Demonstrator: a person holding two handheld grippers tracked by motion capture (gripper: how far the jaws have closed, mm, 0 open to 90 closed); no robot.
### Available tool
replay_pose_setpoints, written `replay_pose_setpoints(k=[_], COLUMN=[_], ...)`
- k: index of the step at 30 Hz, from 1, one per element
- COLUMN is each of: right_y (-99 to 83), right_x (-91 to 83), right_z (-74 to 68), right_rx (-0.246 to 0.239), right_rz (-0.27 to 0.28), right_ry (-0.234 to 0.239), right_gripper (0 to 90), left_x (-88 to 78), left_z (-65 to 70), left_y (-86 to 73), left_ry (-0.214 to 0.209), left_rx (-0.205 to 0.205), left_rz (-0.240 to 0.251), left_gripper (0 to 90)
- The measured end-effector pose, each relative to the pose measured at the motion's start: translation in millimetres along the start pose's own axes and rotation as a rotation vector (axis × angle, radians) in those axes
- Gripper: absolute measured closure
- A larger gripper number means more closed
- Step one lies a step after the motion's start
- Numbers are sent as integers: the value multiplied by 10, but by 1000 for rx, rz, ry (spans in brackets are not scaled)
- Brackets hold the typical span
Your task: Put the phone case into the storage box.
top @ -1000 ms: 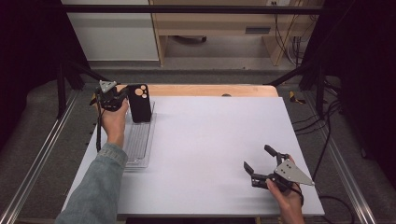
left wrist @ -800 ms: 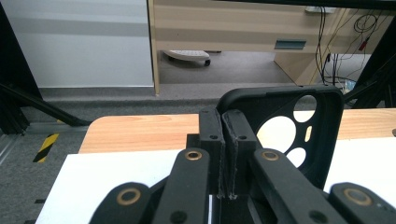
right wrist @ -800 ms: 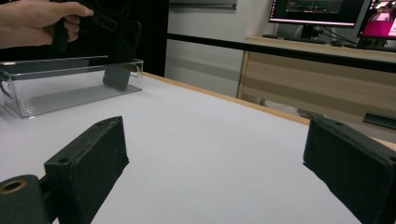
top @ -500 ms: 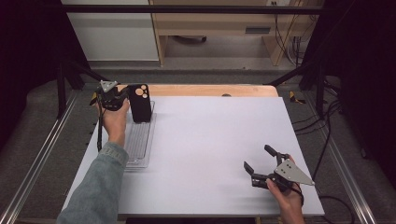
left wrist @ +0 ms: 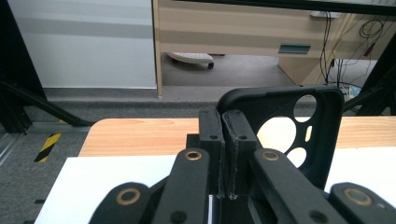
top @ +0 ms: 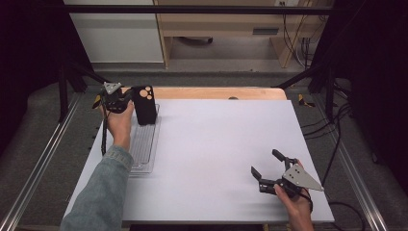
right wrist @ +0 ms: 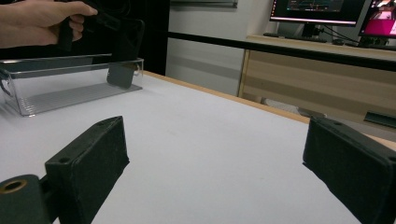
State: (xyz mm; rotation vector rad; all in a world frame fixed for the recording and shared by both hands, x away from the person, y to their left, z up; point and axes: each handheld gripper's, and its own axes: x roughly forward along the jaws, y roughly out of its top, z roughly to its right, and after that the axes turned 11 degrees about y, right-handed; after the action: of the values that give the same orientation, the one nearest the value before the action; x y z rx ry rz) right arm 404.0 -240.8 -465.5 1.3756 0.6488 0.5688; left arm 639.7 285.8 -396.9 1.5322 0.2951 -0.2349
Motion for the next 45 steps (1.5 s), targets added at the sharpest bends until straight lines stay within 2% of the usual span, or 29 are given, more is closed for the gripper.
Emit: replay_pose_setpoints(k=[26, 31, 36, 38, 41, 45], right_y=[-3, -4, -4, -3, -2, 1], right_x=[6, 7, 6, 5, 3, 4], right_z=[-4, -3, -3, -1, 0, -1], right_rx=[4, 4, 4, 4, 3, 2], right_rz=[-5, -6, -6, -5, -4, -2], right_ry=[-2, -2, -2, -2, -3, -2], right_gripper=[67, 67, 67, 67, 67, 67], left_x=[56, 81, 76, 53, -1, -89], left_z=[-13, -11, 3, 15, 43, 79], left_y=[-28, -49, -51, -36, -3, 40], left_ry=[2, -7, -3, -4, 1, -14], left_rx=[20, 28, 37, 35, 54, 52], left_rz=[4, -1, 7, 15, 32, 41], left_gripper=[842, 808, 730, 711, 681, 636])
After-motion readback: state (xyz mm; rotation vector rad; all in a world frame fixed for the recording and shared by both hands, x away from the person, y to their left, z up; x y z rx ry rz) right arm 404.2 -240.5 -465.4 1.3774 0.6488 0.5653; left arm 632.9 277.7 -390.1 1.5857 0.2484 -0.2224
